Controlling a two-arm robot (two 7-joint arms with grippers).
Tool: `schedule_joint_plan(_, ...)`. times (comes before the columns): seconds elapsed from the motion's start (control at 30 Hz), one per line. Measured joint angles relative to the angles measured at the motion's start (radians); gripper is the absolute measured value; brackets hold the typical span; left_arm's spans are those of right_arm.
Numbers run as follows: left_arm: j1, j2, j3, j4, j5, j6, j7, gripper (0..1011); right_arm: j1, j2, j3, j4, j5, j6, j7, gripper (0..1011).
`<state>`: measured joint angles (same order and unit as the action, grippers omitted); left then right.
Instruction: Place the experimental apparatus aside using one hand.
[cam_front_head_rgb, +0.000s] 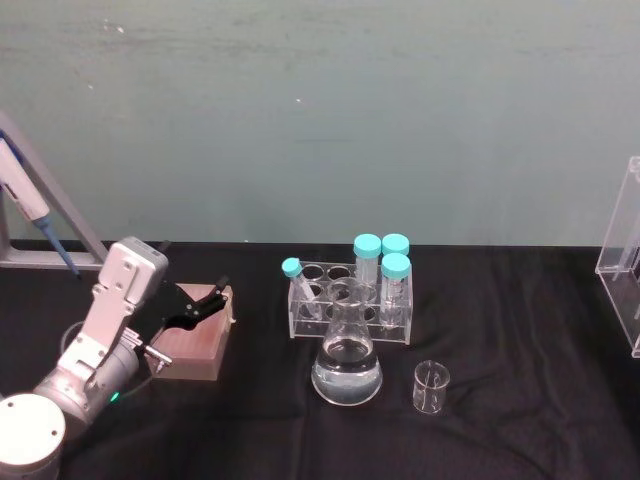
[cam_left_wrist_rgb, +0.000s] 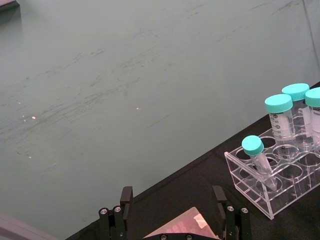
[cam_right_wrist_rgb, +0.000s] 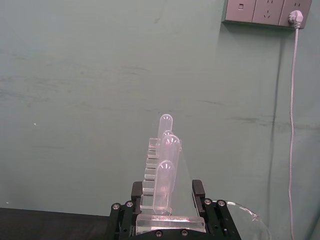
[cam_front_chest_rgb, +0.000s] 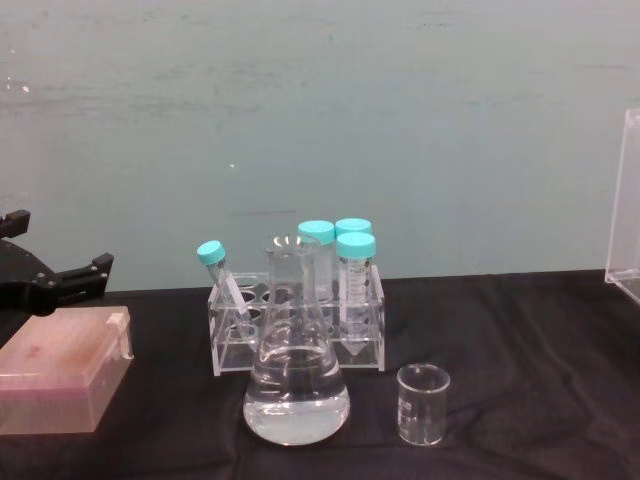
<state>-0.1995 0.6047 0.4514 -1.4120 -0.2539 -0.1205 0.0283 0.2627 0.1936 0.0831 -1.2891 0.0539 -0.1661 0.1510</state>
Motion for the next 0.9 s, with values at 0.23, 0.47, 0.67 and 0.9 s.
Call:
schedule_joint_plan(0.23,0.000,0.000,0.000,0.000,0.000,0.000,0.000,1000,0.011,0.009,0.006,0.020,0.013,-0.002,0.012,599)
schedule_joint_plan(0.47,0.000,0.000,0.000,0.000,0.000,0.000,0.000,1000,0.020,0.016,0.009,0.036,0.023,-0.002,0.020,599)
schedule_joint_plan(0.67,0.000,0.000,0.000,0.000,0.000,0.000,0.000,1000,0.024,0.020,0.009,0.046,0.031,-0.002,0.026,599)
schedule_joint_plan(0.9,0.000,0.000,0.000,0.000,0.000,0.000,0.000,1000,0.025,0.022,0.009,0.051,0.039,0.005,0.028,599)
